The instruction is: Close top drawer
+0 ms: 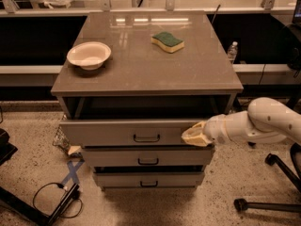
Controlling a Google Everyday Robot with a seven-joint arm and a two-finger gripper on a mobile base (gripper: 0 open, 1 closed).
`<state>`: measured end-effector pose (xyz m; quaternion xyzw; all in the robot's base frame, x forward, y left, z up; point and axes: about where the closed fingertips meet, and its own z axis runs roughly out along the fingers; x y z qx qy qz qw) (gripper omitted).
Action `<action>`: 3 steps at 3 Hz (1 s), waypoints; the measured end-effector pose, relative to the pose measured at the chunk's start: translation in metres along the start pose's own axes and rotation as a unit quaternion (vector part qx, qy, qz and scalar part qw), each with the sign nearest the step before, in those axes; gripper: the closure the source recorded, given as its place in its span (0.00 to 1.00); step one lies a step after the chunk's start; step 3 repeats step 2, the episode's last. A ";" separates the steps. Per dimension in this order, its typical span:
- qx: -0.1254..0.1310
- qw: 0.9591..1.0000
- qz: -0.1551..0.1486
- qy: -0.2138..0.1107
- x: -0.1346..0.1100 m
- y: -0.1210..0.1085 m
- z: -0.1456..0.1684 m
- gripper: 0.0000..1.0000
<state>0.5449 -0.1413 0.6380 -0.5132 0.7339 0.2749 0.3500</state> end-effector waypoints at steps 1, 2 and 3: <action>-0.014 1.000 -0.004 0.006 -0.017 -0.028 0.030 1.00; -0.014 1.000 -0.004 0.006 -0.017 -0.028 0.031 1.00; -0.014 1.000 -0.004 0.006 -0.017 -0.028 0.031 1.00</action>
Offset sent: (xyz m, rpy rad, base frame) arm 0.0450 0.0234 -0.0062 -0.0129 0.0164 0.0322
